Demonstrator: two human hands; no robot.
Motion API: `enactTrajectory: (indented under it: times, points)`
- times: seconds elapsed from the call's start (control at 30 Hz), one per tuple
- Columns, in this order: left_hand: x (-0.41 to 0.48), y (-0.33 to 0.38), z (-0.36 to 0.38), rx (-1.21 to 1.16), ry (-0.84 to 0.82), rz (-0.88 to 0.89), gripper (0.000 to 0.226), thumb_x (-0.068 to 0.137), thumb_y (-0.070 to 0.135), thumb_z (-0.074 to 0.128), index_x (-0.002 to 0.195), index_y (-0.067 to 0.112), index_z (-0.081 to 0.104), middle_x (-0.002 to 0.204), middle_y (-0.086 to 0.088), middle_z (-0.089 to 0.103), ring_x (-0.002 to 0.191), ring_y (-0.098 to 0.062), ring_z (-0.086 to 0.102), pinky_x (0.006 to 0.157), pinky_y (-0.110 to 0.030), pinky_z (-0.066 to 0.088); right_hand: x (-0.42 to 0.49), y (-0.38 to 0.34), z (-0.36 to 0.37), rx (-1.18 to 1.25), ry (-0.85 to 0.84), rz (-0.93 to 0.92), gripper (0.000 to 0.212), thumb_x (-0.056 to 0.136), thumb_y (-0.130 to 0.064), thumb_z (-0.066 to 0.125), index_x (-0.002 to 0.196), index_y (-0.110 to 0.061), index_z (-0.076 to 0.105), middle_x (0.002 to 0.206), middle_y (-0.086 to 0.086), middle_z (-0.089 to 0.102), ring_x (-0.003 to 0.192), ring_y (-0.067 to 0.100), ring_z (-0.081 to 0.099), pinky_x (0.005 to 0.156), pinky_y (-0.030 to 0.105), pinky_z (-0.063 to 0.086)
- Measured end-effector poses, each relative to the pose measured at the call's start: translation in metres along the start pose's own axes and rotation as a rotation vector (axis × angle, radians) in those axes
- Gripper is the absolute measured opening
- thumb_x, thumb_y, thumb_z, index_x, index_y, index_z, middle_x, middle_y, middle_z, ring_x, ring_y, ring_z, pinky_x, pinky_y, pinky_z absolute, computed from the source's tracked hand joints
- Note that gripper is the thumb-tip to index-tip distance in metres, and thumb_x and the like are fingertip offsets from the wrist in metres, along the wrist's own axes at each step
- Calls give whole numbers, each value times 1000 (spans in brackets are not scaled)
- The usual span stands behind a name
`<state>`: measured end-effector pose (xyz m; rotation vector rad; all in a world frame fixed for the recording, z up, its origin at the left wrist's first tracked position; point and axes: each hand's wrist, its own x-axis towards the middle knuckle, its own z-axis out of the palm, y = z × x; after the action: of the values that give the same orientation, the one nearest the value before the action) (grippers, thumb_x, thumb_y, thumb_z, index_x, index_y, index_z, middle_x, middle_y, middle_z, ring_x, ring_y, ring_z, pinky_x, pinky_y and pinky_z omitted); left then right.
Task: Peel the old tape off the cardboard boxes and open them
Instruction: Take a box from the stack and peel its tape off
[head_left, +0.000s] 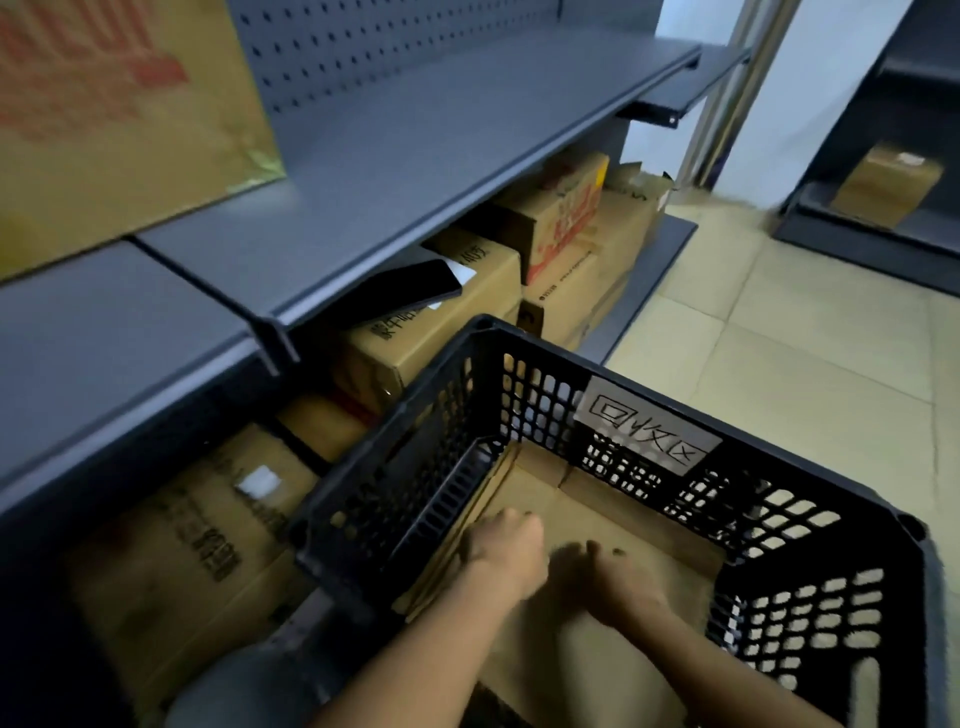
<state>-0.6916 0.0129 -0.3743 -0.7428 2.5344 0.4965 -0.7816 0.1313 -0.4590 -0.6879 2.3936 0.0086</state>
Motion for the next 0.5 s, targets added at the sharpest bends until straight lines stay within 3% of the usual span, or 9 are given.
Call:
enactTrajectory:
  times: [0.13, 0.27, 0.37, 0.43, 0.5]
  points:
    - [-63, -10, -44, -139, 179, 9, 27, 101, 33, 47, 118, 15, 58, 120, -12, 61, 112, -34, 60, 84, -39, 47, -53, -55, -57, 22, 215, -180, 49, 97, -52, 48, 138, -24, 48, 129, 9, 62, 115, 29, 62, 88, 38, 53]
    - [-143, -31, -81, -235, 383, 31, 22, 99, 35, 46, 112, 23, 60, 113, -7, 65, 105, -33, 62, 80, -39, 50, -129, -104, -109, 98, 467, -448, 30, 91, -42, 50, 117, -32, 61, 108, 1, 72, 102, 26, 68, 77, 38, 56]
    - [-213, -59, -110, -264, 565, 15, 23, 99, 35, 45, 116, 26, 58, 117, -6, 64, 108, -35, 60, 86, -42, 52, -192, -145, -138, 200, 610, -627, 27, 90, -32, 55, 114, -31, 67, 104, -2, 74, 101, 24, 69, 77, 39, 56]
    - [-260, -83, -126, -253, 711, -19, 30, 99, 36, 46, 125, 26, 58, 123, -5, 63, 112, -32, 59, 89, -40, 52, -235, -179, -149, 270, 683, -762, 25, 89, -33, 55, 110, -30, 69, 100, -4, 75, 99, 22, 69, 78, 39, 56]
    - [-308, -109, -137, -253, 830, -77, 27, 98, 36, 47, 119, 25, 60, 116, -4, 67, 106, -29, 63, 86, -40, 53, -273, -218, -153, 316, 705, -886, 27, 86, -37, 54, 106, -30, 70, 99, -6, 76, 101, 20, 70, 81, 40, 56]
